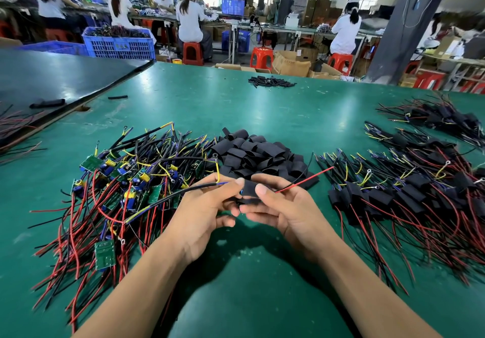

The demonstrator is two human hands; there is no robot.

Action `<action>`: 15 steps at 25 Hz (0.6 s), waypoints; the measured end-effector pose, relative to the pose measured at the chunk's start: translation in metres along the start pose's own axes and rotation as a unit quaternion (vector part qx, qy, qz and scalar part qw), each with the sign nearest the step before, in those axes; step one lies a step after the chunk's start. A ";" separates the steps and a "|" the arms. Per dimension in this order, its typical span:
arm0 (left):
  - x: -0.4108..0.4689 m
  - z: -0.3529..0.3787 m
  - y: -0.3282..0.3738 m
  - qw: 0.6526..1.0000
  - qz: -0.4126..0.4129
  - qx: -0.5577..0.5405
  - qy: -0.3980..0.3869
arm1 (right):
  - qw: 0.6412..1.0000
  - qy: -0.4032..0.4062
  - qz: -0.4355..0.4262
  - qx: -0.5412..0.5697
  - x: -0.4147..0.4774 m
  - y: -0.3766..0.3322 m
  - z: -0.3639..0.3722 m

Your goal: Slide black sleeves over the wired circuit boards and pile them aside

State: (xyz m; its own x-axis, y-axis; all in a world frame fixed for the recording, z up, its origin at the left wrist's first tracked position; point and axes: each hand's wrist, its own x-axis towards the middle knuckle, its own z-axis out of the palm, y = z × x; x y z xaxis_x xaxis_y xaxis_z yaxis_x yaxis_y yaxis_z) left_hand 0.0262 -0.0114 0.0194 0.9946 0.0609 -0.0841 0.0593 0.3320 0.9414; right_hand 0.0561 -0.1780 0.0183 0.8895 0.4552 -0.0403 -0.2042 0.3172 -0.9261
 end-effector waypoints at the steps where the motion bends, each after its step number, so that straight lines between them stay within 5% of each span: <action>1: 0.000 0.000 0.000 1.000 -0.004 -0.007 -0.001 | 1.000 -0.004 -0.009 0.016 0.000 -0.001 0.000; 15: 0.000 0.000 0.004 0.992 -0.079 -0.095 0.015 | 0.997 0.020 -0.042 0.062 0.002 0.008 0.001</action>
State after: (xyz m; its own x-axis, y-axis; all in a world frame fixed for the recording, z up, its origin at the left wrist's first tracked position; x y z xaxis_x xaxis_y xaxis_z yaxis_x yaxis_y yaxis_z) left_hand 0.0269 -0.0098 0.0231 0.9709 0.0204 -0.2387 0.1952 0.5105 0.8374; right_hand 0.0560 -0.1737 0.0114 0.9209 0.3894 0.0187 -0.1747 0.4551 -0.8731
